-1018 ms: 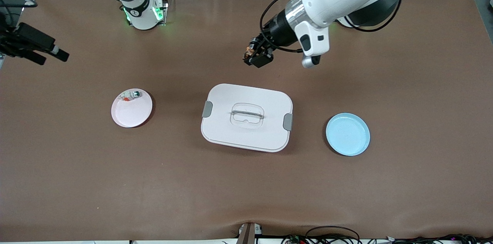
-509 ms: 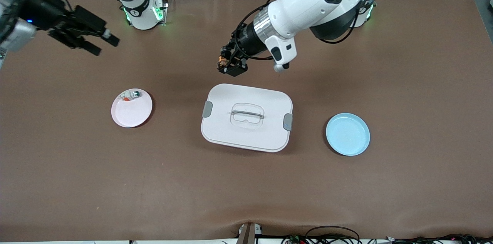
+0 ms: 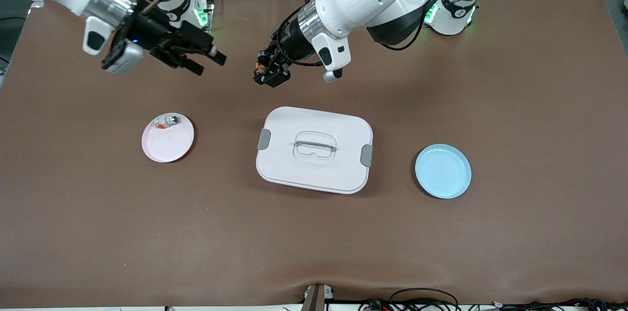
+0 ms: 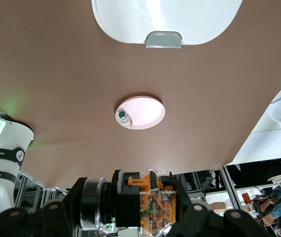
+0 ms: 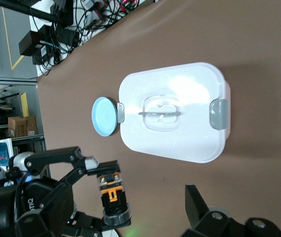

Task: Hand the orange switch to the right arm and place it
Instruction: 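Carry the switch above the box while the right gripper reaches toward it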

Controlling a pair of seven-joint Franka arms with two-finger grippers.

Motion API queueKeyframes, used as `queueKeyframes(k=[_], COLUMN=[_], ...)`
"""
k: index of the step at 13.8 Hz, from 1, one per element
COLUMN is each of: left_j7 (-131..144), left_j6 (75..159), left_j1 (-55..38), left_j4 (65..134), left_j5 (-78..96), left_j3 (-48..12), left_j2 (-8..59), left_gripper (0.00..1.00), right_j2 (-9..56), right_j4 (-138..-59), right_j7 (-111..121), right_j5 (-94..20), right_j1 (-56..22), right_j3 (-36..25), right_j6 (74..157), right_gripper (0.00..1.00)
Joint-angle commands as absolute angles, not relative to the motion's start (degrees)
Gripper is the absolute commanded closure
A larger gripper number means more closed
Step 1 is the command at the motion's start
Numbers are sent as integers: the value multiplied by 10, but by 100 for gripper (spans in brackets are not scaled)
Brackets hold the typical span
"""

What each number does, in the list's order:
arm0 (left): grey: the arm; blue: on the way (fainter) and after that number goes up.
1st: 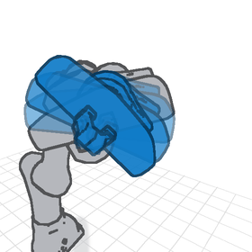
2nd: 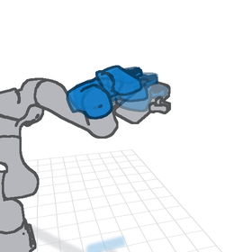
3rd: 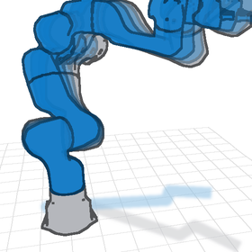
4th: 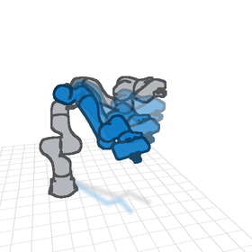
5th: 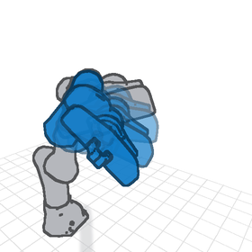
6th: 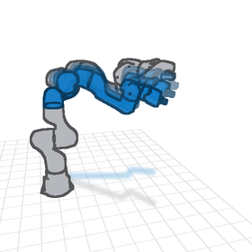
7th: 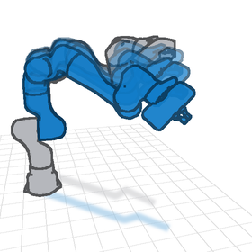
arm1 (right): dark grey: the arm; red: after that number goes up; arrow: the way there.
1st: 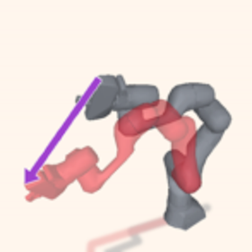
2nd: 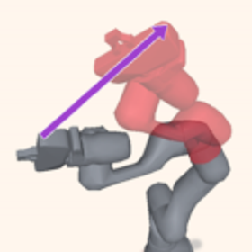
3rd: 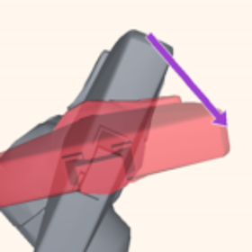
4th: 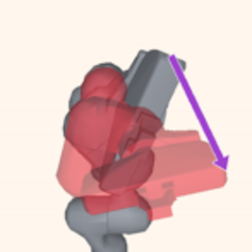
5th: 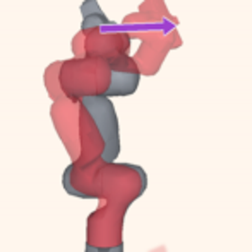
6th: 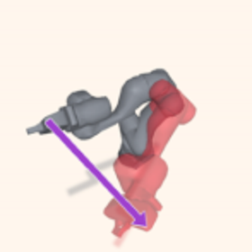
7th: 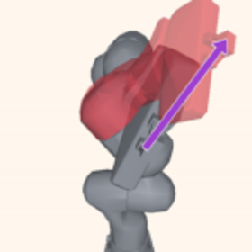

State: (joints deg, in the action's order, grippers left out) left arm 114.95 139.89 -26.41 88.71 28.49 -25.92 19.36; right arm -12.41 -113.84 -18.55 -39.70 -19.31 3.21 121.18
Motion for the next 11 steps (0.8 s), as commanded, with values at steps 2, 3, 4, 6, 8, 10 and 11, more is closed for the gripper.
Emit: queueKeyframes(k=[2, 3, 4, 6, 8, 10, 11], left_j7=[1157, 1157, 1157, 1157, 1157, 1158, 1158], left_j6=[1405, 1405, 1405, 1405, 1405, 1405, 1405], left_j1=[-271, -271, -270, -271, -271, -271, -271], left_j4=[882, 882, 882, 883, 883, 883, 883], left_j5=[278, 278, 278, 277, 277, 277, 277], left_j3=[-259, -259, -259, -259, -259, -259, -259], left_j2=[194, 194, 194, 193, 192, 192, 192], left_gripper=[66, 66, 66, 66, 66, 66, 66], right_j2=[-126, -121, -119, -111, -99, -91, -91], right_j4=[-1149, -1150, -1153, -1157, -1157, -1156, -1155], right_j7=[-181, -180, -184, -184, -186, -190, -191], right_j5=[-411, -410, -410, -410, -410, -410, -411], right_j1=[-220, -226, -233, -238, -247, -247, -249], right_j3=[28, 28, 28, 28, 28, 28, 28], right_j6=[1214, 1214, 1216, 1218, 1220, 1218, 1219], right_gripper=[0, 0, 0, 0, 0, 0, 0])
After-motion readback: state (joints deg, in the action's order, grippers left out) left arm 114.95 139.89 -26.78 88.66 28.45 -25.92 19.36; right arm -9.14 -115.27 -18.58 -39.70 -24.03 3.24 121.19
